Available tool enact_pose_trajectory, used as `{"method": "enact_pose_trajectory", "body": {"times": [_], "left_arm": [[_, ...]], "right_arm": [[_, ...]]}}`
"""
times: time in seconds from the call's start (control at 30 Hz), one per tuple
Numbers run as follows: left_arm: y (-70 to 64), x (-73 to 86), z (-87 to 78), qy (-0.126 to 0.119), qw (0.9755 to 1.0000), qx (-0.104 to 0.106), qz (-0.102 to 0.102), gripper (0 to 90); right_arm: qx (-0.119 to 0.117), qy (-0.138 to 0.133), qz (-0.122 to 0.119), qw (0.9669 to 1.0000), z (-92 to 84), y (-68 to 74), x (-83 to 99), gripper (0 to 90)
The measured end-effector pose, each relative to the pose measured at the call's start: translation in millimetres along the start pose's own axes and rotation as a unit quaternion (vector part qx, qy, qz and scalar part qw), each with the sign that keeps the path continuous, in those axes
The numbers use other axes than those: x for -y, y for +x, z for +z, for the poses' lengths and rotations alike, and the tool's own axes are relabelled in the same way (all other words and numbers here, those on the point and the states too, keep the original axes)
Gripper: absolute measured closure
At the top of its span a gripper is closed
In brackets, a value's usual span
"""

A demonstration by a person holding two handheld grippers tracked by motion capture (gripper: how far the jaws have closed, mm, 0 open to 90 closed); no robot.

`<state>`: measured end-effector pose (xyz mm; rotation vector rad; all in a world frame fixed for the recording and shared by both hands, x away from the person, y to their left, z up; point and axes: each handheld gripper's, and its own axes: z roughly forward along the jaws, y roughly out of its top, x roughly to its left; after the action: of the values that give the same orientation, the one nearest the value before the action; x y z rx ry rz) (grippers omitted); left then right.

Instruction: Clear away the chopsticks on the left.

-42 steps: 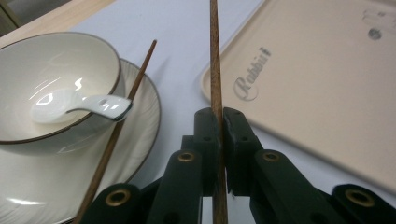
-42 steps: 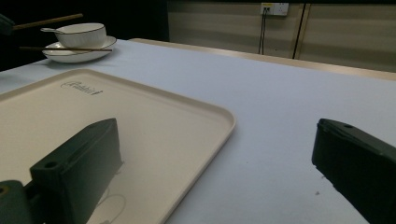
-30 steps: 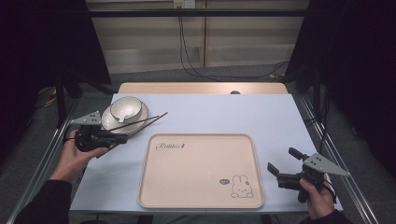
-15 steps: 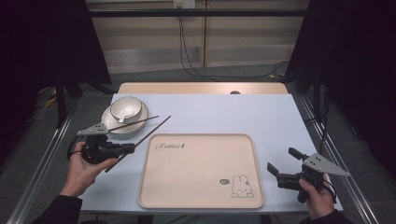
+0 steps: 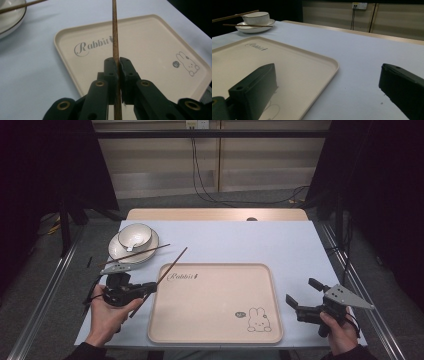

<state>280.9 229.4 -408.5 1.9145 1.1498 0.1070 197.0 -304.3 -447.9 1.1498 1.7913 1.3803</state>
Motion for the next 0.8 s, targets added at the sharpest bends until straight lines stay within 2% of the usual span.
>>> {"method": "enact_pose_trajectory", "body": {"times": [0.1, 0.17, 0.3, 0.4, 0.5, 0.6, 0.7, 0.8], "left_arm": [[-6.4, 9.5, 9.2, 0.009, 0.9996, -0.017, -0.021, 85.2], [-8.5, 12.1, 11.7, 0.007, 0.9994, -0.022, -0.026, 85.2], [-11.2, 20.2, 18.0, 0.016, 0.9978, -0.048, -0.043, 85.2], [-12.1, 23.4, 19.4, 0.026, 0.9969, -0.052, -0.053, 85.1], [-12.6, 28.2, 20.7, 0.032, 0.995, -0.067, -0.067, 85.1], [-11.4, 30.8, 22.2, 0.039, 0.9938, -0.076, -0.071, 85.1], [-8.4, 32.7, 26.4, 0.048, 0.9923, -0.076, -0.086, 85.1], [-7.1, 32.6, 31.4, 0.057, 0.9903, -0.089, -0.09, 85.1]], "right_arm": [[-0.002, 0.001, 0.001, 1.0, 0.2, 0.2, 0.0, 1.2], [-0.002, 0.001, 0.0, 1.0, 0.2, 0.2, 0.1, 1.2], [-0.002, 0.0, -0.001, 1.0, 0.0, 0.3, 0.0, 1.2], [-0.003, 0.0, -0.001, 1.0, 0.0, 0.4, 0.0, 1.2], [-0.004, 0.0, 0.0, 1.0, -0.2, 0.6, 0.0, 1.6], [-0.005, 0.0, -0.002, 1.0, 0.0, 0.9, 0.0, 1.6], [-0.003, -0.001, -0.003, 1.0, 0.2, 0.8, 0.0, 1.6], [-0.005, 0.0, -0.002, 1.0, 0.2, 1.1, 0.0, 2.1]]}}
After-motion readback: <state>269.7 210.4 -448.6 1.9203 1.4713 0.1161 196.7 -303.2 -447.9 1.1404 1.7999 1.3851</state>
